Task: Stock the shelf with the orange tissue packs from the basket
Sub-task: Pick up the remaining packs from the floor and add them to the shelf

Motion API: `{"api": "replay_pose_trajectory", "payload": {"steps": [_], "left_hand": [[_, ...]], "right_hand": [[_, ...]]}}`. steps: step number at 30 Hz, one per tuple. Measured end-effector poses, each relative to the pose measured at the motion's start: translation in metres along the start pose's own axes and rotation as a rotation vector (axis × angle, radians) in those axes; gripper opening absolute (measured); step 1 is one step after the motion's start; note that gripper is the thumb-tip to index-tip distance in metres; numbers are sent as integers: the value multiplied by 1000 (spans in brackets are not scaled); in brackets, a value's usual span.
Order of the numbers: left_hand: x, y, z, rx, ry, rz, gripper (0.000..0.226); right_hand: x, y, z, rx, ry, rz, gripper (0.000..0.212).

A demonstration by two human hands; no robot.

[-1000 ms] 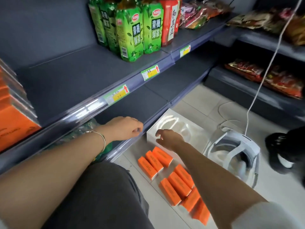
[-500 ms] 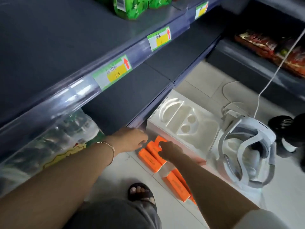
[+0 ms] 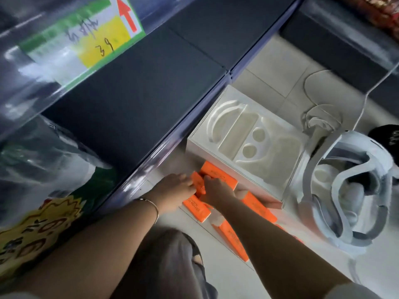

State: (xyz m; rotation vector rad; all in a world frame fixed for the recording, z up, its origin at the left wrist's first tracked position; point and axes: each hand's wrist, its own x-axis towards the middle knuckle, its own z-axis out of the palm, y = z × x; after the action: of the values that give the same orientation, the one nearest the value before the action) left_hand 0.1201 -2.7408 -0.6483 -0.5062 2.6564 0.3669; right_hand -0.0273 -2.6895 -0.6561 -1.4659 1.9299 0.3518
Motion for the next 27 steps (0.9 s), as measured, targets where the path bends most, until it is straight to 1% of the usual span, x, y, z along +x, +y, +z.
{"api": "replay_pose_trajectory", "payload": {"steps": [2, 5, 8, 9, 12, 14, 17, 19, 22, 25, 27], "left_hand": [[2, 1, 6, 82, 20, -5, 36], [-1, 7, 15, 131, 92, -20, 39], [-14, 6, 4, 134, 75, -16, 35], [-21, 3, -6, 129, 60, -33, 33], [-43, -7, -36, 109, 62, -104, 35], [-59, -6, -59, 110, 49, -160, 35], [-81, 6, -95, 101, 144, -231, 41], [-95, 16, -118, 113, 194, -261, 45], [-116, 30, -154, 187, 225, -312, 46], [-142, 46, -190, 208, 279, -397, 41], [-161, 59, -212, 207, 325, -434, 40]], "right_hand": [[0, 1, 3, -10, 0, 6, 43], [-3, 1, 8, -23, 27, 13, 40], [-10, 2, 9, -48, 39, 14, 32], [-14, 3, 7, -53, 33, 19, 33], [-27, 2, -5, -39, 28, 16, 45], [-36, -2, -13, -26, 48, 3, 46], [-49, -10, -30, -10, 110, -22, 30], [-61, -16, -46, 30, 141, -27, 27], [-87, -25, -75, 126, 197, -30, 29], [-116, -32, -101, 204, 278, -45, 42], [-136, -35, -118, 227, 341, -61, 45]]}}
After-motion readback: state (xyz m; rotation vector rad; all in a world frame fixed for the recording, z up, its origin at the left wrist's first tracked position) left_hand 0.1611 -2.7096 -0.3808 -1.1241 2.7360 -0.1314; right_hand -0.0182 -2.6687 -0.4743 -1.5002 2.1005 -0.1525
